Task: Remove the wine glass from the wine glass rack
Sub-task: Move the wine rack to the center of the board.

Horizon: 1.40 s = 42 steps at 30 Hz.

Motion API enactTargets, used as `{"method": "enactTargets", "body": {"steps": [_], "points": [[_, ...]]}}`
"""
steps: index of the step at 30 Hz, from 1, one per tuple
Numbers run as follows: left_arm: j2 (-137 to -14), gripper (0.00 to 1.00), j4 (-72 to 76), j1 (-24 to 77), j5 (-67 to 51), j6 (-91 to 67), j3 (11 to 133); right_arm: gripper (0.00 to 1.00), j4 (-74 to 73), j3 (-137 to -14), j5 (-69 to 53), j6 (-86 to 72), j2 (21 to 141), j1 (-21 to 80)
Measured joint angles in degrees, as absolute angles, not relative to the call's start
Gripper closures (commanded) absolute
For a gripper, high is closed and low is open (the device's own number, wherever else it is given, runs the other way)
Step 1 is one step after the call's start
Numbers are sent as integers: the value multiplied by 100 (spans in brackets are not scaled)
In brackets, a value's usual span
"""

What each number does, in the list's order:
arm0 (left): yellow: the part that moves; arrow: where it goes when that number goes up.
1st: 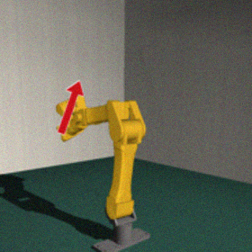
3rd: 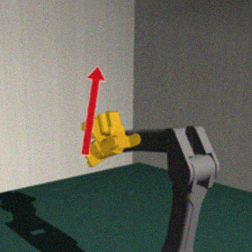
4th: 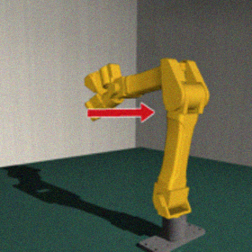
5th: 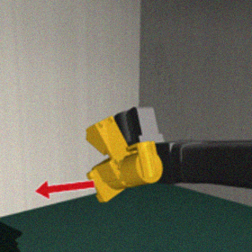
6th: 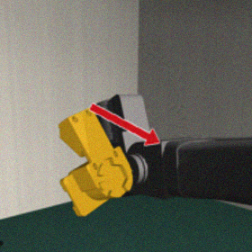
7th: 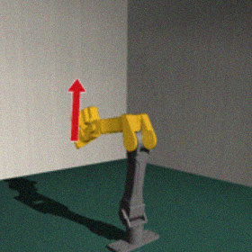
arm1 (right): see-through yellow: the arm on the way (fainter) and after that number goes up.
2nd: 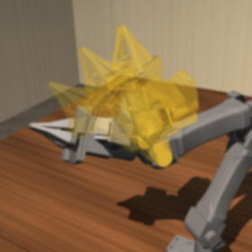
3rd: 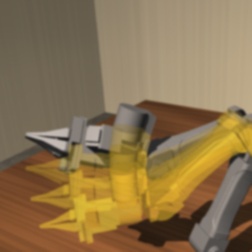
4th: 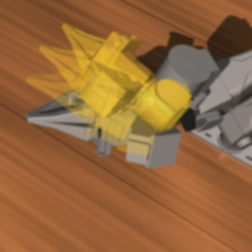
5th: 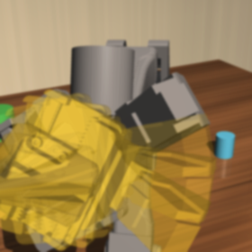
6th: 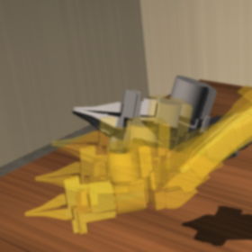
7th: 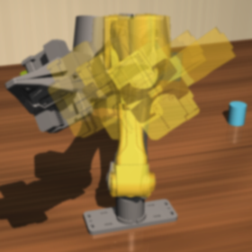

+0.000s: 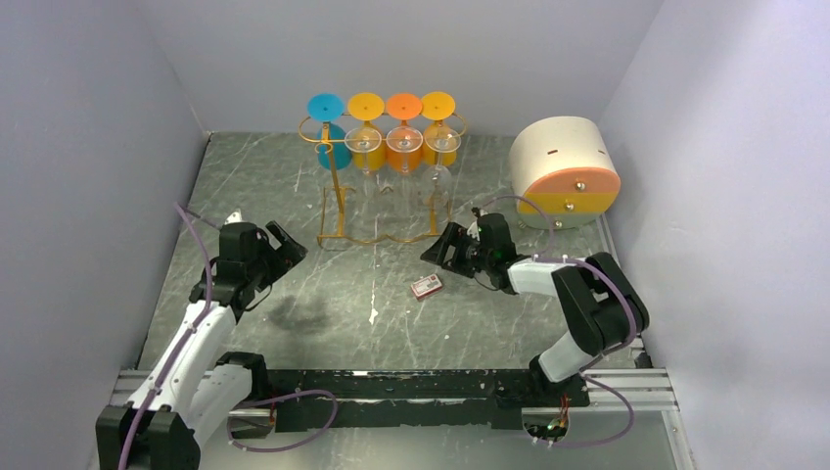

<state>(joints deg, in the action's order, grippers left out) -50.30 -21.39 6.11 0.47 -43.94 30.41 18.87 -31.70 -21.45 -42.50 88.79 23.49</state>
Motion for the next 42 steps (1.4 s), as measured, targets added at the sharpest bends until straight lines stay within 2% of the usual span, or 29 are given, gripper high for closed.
{"method": "enactTargets", "body": {"steps": [11, 25, 33, 35, 42], "points": [[-4722, 7, -2034, 613, -64, -4372, 2993, 27, 3229, -3802, -1863, -4600, 10112, 2167], [-4956, 7, -1820, 617, -685, -4178, 2993, 28, 2753, -5430, -2340, -4042, 11268, 1684], [-4998, 7, -1820, 617, -847, -4091, 2991, 25, 2359, -5575, -2340, -3686, 11209, 1645], [-4963, 7, -1817, 617, -878, -4086, 2987, 22, 2200, -5522, -2255, -3555, 11096, 1645], [-4801, 7, -1828, 617, -930, -4025, 2956, 22, 1627, -4939, -1903, -3118, 10353, 1747]]}}
